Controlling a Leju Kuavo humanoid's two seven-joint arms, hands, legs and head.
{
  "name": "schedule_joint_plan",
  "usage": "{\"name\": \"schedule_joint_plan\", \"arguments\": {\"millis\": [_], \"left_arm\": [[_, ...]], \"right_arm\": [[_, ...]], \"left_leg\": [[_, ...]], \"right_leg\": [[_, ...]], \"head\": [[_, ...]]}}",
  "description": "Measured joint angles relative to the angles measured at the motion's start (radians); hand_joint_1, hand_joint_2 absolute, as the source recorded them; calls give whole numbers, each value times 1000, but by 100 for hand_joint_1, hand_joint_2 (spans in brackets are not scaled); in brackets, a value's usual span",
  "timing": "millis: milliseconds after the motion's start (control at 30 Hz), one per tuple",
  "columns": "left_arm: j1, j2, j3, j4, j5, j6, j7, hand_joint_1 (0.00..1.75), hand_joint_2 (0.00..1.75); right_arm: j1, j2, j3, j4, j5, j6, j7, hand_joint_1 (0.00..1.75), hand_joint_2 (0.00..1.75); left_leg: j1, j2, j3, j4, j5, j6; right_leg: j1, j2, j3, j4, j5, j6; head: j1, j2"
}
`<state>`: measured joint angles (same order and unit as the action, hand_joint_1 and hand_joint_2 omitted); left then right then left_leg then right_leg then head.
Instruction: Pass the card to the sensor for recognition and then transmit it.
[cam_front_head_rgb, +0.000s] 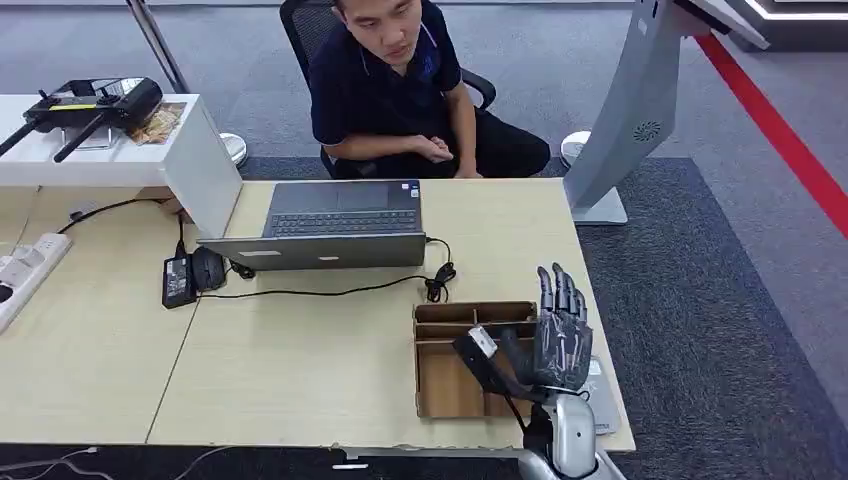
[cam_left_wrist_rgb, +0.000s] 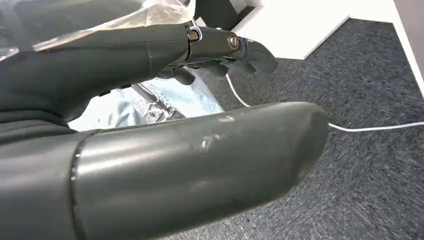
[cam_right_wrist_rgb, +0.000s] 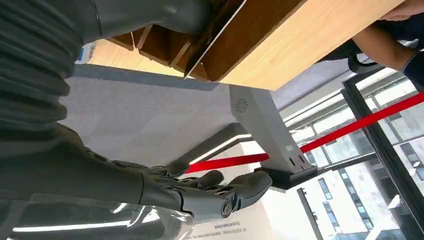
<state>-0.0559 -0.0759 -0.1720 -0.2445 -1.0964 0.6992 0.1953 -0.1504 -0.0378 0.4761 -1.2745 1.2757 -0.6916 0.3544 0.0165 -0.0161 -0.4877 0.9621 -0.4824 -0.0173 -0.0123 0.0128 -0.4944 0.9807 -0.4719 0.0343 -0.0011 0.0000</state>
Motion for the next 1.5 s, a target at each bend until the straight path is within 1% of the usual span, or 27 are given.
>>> {"name": "schedule_joint_plan", "arguments": {"millis": [33, 133, 333, 367, 600, 700, 767, 900, 933, 1200, 1500], "left_arm": [[0, 0, 0, 0, 0, 0, 0, 0, 0], [0, 0, 0, 0, 0, 0, 0, 0, 0], [-1, 0, 0, 0, 0, 0, 0, 0, 0], [-1, 0, 0, 0, 0, 0, -1, 0, 0], [-2, 0, 0, 0, 3, 0, -2, 0, 0], [-3, 0, 0, 0, 3, 0, -3, 0, 0], [-4, 0, 0, 0, 3, 0, -3, 0, 0], [-4, 0, 0, 0, 3, 0, -3, 0, 0], [-5, 0, 0, 0, 3, 0, -3, 0, 0], [-8, 0, 0, 0, 3, 0, -3, 0, 0], [-10, 0, 0, 0, 3, 0, -3, 0, 0]], "right_arm": [[0, 0, 0, 0, 0, 0, 0, 28, 175], [0, 0, 0, 0, 0, 0, 0, 28, 175], [0, 0, 0, 2, 2, 0, 0, 31, 175], [0, 0, 0, 4, 3, 0, 0, 30, 175], [-1, -2, 1, 11, 5, 0, 9, 31, 175], [-1, -2, 2, 11, 5, 0, 13, 35, 175], [-2, -2, 2, 14, 6, 0, 14, 31, 175], [-2, -2, 2, 15, 6, 0, 21, 35, 175], [-2, -3, 3, 15, 7, 0, 24, 33, 175], [-5, -17, 6, 19, 10, -1, 52, 31, 175], [-11, -27, 8, 20, 10, -1, 55, 35, 175]], "left_leg": [[0, 0, 0, 0, 0, 0], [0, 0, 0, 0, 0, 0], [0, 0, 0, 0, 0, 0], [0, 0, 0, 0, 0, 0], [0, 0, 0, 0, 0, 0], [0, 0, 0, 0, 0, 0], [0, 0, 0, 0, 0, 0], [0, 0, 0, 0, 0, 0], [0, 0, 0, 0, 0, 0], [0, 0, 0, 0, 0, 0], [0, 0, 0, 0, 0, 0]], "right_leg": [[0, 0, 0, 0, 0, 0], [0, 0, 0, 0, 0, 0], [0, 0, 0, 0, 0, 0], [0, 0, 0, 0, 0, 0], [0, 0, 0, 0, 0, 0], [0, 0, 0, 0, 0, 0], [0, 0, 0, 0, 0, 0], [0, 0, 0, 0, 0, 0], [0, 0, 0, 0, 0, 0], [0, 0, 0, 0, 0, 0], [0, 0, 0, 0, 0, 0]], "head": [[0, 0], [0, 0], [0, 0], [0, 0], [0, 0], [0, 0], [0, 0], [0, 0], [0, 0], [0, 0], [0, 0]]}}
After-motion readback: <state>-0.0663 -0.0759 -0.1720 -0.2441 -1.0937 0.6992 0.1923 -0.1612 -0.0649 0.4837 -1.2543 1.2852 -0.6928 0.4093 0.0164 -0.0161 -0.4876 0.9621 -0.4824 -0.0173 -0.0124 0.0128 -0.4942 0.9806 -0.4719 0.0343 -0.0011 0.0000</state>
